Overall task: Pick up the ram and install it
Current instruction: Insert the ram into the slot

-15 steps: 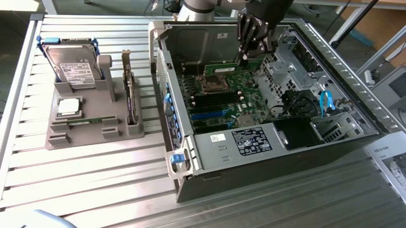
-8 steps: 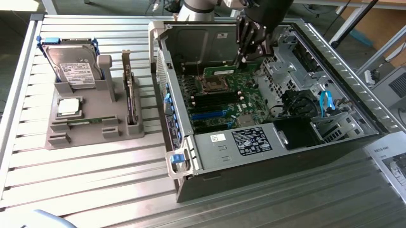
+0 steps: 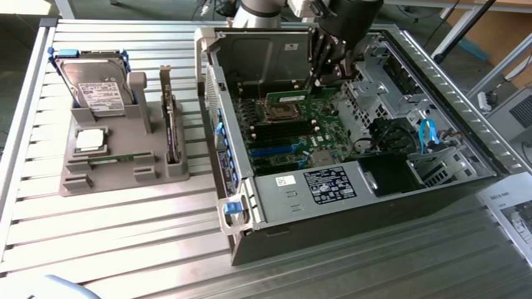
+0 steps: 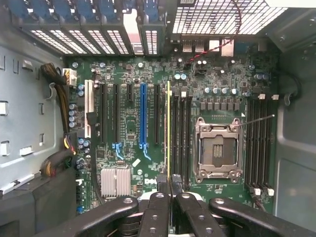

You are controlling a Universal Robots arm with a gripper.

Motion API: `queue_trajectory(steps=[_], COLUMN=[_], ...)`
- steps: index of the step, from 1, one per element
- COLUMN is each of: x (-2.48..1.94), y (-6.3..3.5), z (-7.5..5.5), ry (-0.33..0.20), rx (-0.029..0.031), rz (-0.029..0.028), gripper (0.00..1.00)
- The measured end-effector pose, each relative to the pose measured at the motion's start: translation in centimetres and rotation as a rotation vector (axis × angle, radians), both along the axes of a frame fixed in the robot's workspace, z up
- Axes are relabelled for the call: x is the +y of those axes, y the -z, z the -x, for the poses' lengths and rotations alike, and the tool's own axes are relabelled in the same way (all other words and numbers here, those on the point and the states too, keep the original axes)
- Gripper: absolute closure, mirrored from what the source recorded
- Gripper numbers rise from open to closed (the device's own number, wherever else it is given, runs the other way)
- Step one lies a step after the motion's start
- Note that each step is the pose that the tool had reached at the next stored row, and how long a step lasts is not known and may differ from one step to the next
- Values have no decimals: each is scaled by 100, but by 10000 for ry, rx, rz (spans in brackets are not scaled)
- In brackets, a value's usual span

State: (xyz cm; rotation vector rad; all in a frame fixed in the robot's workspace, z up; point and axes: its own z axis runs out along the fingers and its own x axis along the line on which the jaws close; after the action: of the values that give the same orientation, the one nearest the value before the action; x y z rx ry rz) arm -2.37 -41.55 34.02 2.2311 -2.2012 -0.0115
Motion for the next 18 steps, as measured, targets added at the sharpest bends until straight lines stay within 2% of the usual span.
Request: queue_trajectory(steps=[18], x=[0], y=[214], z=[0], ry=[0], rx=[0], rz=[1], gripper=[88])
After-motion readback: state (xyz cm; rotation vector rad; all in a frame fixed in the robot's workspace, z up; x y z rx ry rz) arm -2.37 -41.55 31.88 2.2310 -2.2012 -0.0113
